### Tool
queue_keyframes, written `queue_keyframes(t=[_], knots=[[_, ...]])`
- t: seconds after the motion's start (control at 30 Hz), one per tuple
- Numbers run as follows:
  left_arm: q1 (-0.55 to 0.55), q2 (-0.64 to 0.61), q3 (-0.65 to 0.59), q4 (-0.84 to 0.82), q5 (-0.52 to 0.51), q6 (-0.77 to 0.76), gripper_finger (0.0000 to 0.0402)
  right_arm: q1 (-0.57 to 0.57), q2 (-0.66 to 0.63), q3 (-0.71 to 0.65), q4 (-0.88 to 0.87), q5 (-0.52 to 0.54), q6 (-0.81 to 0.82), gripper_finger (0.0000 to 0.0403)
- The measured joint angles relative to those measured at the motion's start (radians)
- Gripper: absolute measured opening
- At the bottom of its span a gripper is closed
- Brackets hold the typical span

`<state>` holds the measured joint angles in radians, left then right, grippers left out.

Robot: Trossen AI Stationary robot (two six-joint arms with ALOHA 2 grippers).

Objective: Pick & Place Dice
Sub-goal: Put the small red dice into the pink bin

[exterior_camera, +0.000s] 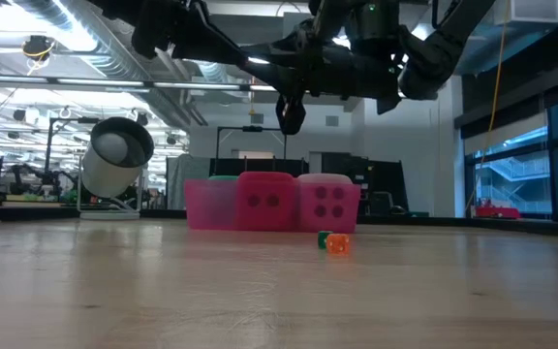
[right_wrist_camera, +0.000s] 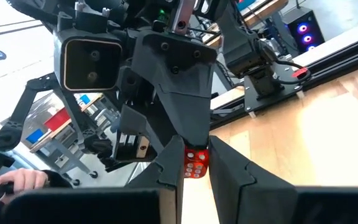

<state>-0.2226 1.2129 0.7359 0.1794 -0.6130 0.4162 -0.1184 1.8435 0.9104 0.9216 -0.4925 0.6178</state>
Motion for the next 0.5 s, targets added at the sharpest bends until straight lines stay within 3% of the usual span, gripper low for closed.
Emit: queue_keyframes(t=[0.5], knots=[[-0.040,-0.010,0.060,-0.115,-0.022,-0.099,0.0165,-0.018,0.002,-0.003,-0.015,-0.035,-0.001,0.0052]])
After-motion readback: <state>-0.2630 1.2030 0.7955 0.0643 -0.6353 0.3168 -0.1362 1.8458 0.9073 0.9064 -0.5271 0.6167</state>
